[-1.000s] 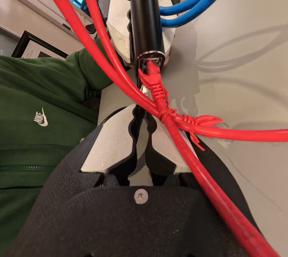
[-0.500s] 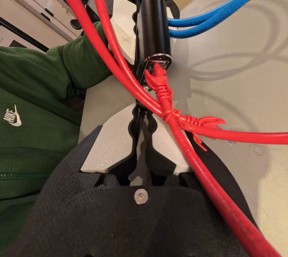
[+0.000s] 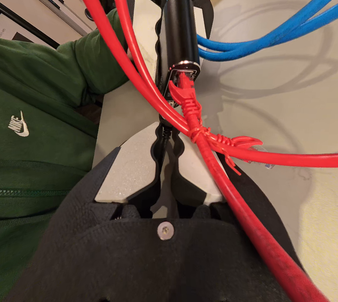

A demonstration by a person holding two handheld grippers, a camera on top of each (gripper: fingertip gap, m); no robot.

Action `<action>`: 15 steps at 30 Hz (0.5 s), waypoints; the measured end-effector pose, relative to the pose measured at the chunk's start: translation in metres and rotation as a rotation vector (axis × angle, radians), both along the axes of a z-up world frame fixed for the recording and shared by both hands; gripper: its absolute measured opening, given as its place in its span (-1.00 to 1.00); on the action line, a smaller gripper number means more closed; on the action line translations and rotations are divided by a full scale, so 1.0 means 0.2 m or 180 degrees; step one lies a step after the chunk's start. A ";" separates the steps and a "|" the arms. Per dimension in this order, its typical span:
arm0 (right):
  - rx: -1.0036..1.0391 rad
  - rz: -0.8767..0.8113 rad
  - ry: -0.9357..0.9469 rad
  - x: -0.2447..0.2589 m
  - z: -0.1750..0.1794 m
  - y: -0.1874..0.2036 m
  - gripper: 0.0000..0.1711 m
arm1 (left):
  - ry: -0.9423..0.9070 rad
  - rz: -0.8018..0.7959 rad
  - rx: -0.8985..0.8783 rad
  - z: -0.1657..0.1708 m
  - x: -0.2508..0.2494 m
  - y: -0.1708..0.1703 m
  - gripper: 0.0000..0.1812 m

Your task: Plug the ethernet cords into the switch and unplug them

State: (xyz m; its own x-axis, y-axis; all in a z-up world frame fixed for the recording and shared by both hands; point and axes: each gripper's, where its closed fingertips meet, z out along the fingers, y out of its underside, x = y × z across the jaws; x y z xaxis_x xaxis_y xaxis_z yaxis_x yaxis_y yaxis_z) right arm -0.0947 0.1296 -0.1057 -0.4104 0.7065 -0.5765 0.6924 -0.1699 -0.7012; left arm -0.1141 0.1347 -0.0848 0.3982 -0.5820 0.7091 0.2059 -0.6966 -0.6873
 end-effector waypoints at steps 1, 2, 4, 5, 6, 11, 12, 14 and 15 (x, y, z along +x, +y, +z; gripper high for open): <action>0.0009 0.0019 -0.0001 0.00 0.00 0.00 -0.92 | 0.0017 -0.0015 0.0006 0.00 0.00 0.00 -0.56; 0.0025 0.0030 0.0000 0.01 0.00 0.00 -0.92 | 0.0032 -0.0023 0.0013 -0.01 0.01 -0.01 -0.56; 0.0024 0.0020 0.0019 0.00 0.01 0.00 -0.93 | 0.0041 -0.0033 0.0027 -0.01 0.01 -0.01 -0.56; 0.0030 0.0010 0.0029 0.00 0.01 0.01 -0.89 | 0.0037 -0.0025 0.0029 -0.01 0.01 0.00 -0.56; 0.0041 -0.0011 0.0034 0.00 0.01 0.01 -0.89 | 0.0040 -0.0006 0.0034 -0.01 0.01 0.00 -0.55; 0.0081 -0.0070 0.0011 -0.01 0.00 0.03 -0.91 | 0.0109 0.0064 0.0032 -0.02 0.01 0.01 -0.56; 0.0092 -0.0085 0.0004 -0.01 -0.01 0.03 -0.91 | 0.0122 0.0080 0.0029 -0.02 0.01 0.02 -0.57; 0.0122 -0.0125 -0.0008 -0.02 -0.02 0.04 -0.92 | 0.0145 0.0115 0.0025 -0.03 0.00 0.02 -0.59; 0.0125 -0.0146 -0.0013 -0.02 -0.02 0.04 -0.92 | 0.0148 0.0131 0.0023 -0.03 0.00 0.03 -0.59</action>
